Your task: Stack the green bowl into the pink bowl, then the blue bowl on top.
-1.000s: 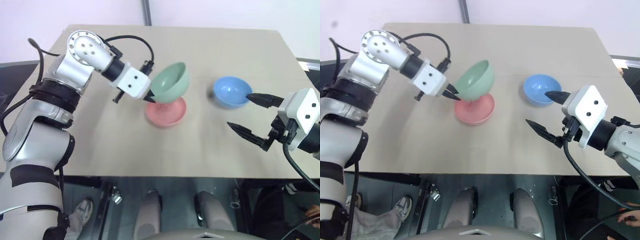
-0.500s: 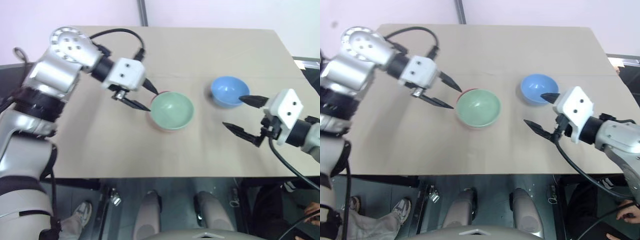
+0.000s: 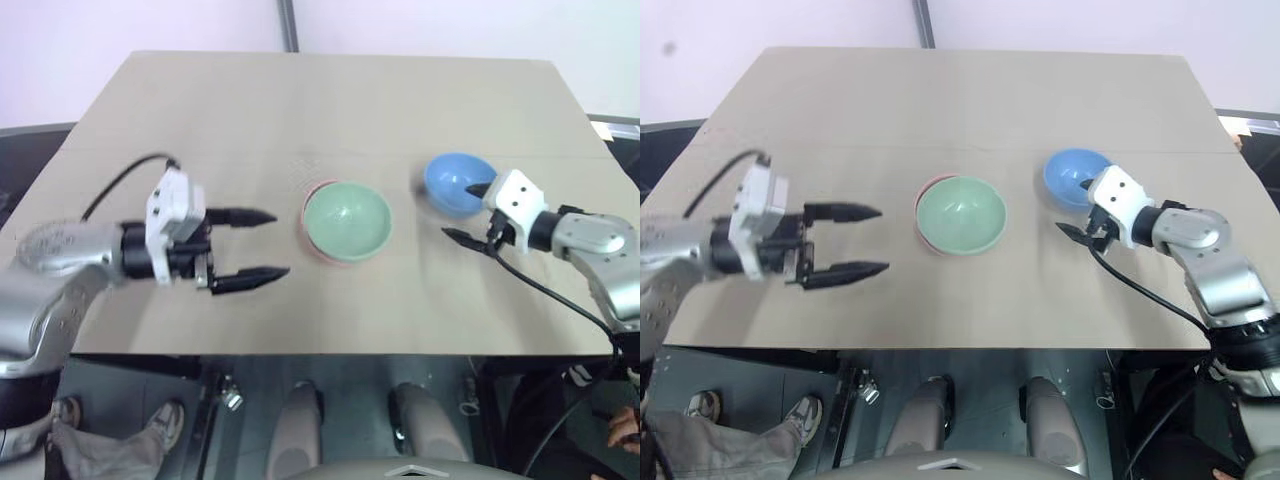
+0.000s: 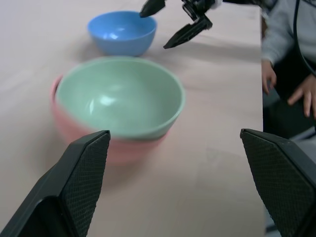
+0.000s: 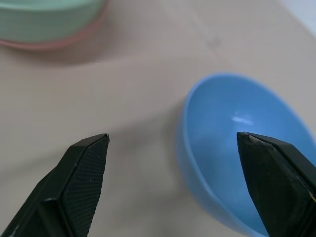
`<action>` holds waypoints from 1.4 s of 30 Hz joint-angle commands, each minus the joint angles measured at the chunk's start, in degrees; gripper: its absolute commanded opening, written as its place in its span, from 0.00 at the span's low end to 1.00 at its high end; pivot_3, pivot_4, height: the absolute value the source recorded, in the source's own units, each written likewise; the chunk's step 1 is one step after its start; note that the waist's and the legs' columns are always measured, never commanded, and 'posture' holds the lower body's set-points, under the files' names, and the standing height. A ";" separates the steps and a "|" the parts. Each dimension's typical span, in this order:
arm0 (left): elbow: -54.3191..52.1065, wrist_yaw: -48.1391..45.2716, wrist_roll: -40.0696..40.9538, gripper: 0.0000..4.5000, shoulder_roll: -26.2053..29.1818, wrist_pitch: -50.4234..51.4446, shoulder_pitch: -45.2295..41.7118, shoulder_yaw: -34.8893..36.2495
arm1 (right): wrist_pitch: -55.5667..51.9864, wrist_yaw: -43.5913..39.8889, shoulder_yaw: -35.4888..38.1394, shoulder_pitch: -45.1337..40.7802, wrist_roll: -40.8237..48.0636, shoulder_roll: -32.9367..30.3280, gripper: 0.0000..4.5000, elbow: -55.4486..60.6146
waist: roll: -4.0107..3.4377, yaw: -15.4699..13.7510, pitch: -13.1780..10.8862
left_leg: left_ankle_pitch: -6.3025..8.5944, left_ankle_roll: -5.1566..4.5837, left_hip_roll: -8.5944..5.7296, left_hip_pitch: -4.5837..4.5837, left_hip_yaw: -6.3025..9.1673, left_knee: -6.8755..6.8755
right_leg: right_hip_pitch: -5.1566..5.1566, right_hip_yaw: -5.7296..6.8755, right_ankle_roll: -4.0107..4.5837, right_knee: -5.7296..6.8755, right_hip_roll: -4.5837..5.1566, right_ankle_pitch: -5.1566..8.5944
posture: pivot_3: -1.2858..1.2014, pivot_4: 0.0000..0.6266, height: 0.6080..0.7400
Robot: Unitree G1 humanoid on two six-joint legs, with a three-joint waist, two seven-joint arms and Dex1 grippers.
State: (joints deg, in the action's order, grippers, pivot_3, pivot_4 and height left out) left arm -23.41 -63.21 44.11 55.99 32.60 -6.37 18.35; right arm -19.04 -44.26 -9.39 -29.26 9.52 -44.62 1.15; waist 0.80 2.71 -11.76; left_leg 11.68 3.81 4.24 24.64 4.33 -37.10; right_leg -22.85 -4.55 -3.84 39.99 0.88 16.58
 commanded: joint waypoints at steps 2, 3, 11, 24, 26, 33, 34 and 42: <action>-5.25 -0.06 2.69 0.99 -0.10 0.37 4.29 6.46 | 3.75 -1.43 -1.27 -3.77 -3.91 1.62 1.00 -5.87 | 0.00 -0.62 0.00 | 0.00 0.00 0.00 -0.01 -0.01 0.00 | 0.01 0.00 0.00 0.00 0.01 0.00 | 0.52 0.24 1.00; -5.50 -0.22 3.20 0.99 -0.72 0.12 5.43 7.45 | 3.98 -1.15 -1.74 -5.11 -5.02 2.47 0.94 -8.24 | 0.00 -0.60 0.00 | 0.00 0.00 -0.02 0.00 0.00 -0.01 | 0.02 0.01 0.00 -0.01 0.02 0.00 | 0.52 0.24 1.00; -6.59 0.00 3.98 1.00 -2.71 -0.68 9.54 9.84 | 7.13 -2.60 -2.94 -9.27 -10.52 3.81 0.17 -14.65 | -0.01 -0.40 0.00 | 0.00 0.00 -0.02 -0.02 -0.02 0.04 | 0.03 -0.01 0.00 -0.07 0.02 0.00 | 0.52 0.24 1.00; 0.58 -2.24 -1.51 1.00 -4.64 -6.95 12.51 9.55 | -9.25 -11.81 3.62 -9.47 8.84 4.20 0.01 19.71 | -0.05 -0.25 -0.01 | 0.00 0.01 0.00 -0.09 -0.02 0.27 | -0.03 -0.02 0.01 -0.07 0.01 0.00 | 0.52 0.24 1.00; 1.40 -2.54 -2.32 1.00 -4.70 -7.64 12.64 9.17 | -12.67 -10.23 1.40 -12.62 10.29 7.18 0.01 21.97 | -0.03 -0.31 0.00 | 0.00 0.01 0.00 -0.09 -0.02 0.27 | -0.03 0.00 0.01 -0.07 0.01 0.00 | 0.52 0.24 1.00; 1.34 -1.60 -2.99 1.00 -5.05 -7.68 12.67 8.49 | -12.14 -7.10 -9.11 -16.33 4.75 16.60 0.01 17.34 | 0.05 -0.57 0.05 | 0.00 0.01 0.01 -0.08 -0.01 0.28 | -0.03 0.01 0.02 -0.09 0.00 0.01 | 0.52 0.24 1.00; 0.85 -1.30 -2.70 1.00 -5.15 -7.35 13.03 8.86 | -10.65 -7.32 -10.70 -16.66 3.20 17.03 0.01 15.74 | 0.07 -0.57 0.06 | 0.00 0.02 -0.01 -0.01 -0.03 0.28 | -0.08 0.01 0.02 -0.13 0.02 0.00 | 0.52 0.24 1.00; -2.57 0.29 -1.73 1.00 -5.91 -6.36 17.04 11.48 | -5.72 -8.39 -14.76 -19.63 -2.14 21.98 0.10 4.43 | 0.08 -0.25 0.07 | -0.01 0.03 0.02 -0.01 -0.03 0.46 | -0.23 0.00 0.03 -0.09 -0.01 0.00 | 0.52 0.24 1.00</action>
State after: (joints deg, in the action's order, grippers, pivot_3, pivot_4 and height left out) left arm -23.88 -63.42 41.38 50.07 26.33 10.38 27.24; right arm -26.90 -52.18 -24.47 -47.21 8.09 -22.60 5.49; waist 0.88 2.46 -11.69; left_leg 11.67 3.84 4.26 24.64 4.30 -36.64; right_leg -23.07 -4.55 -3.81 39.89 0.88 16.58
